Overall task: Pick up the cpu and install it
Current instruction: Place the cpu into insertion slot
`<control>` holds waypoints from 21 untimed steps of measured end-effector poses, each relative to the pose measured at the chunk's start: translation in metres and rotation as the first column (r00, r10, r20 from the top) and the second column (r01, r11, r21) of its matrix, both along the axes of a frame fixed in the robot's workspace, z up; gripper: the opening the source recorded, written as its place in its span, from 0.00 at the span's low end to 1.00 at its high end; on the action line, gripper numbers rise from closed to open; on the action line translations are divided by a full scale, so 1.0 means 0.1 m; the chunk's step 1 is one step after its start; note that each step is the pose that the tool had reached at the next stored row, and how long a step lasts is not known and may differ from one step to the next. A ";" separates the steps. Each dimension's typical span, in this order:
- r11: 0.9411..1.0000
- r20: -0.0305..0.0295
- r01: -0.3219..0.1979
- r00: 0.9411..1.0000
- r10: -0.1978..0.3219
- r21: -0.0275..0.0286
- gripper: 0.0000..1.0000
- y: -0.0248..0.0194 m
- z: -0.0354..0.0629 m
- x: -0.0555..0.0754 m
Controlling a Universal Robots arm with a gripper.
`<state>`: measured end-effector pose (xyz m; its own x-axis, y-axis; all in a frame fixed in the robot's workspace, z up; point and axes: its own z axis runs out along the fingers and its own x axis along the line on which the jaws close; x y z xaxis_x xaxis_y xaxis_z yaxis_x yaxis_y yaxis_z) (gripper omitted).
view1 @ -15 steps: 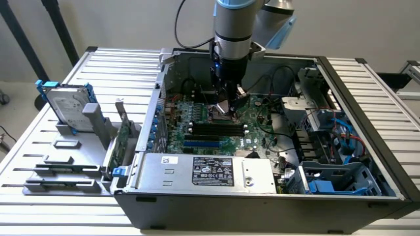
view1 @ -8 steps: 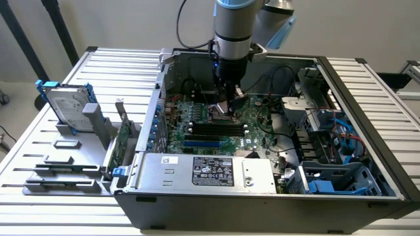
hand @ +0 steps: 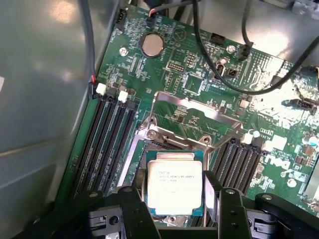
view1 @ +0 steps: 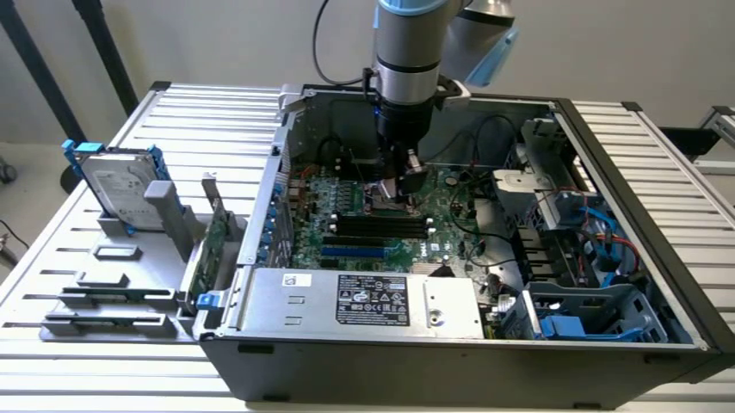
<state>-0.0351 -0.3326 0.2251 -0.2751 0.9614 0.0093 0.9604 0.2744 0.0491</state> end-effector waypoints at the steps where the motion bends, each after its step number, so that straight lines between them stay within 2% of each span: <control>1: 1.000 0.000 0.015 1.000 -0.015 0.000 0.55 0.000 -0.001 0.00; 5: 0.997 -0.001 0.079 0.997 -0.079 0.000 0.55 0.000 -0.007 0.00; 12: 0.984 -0.001 0.175 0.984 -0.175 0.000 0.55 0.000 -0.023 -0.01; 17: 0.975 -0.001 0.221 0.975 -0.221 0.000 0.55 0.001 -0.029 -0.07; 21: 0.971 0.001 0.238 0.971 -0.238 0.003 0.55 0.006 -0.028 -0.14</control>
<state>-0.0493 -0.3320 0.2223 -0.0380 0.9992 0.0118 0.9980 0.0373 0.0511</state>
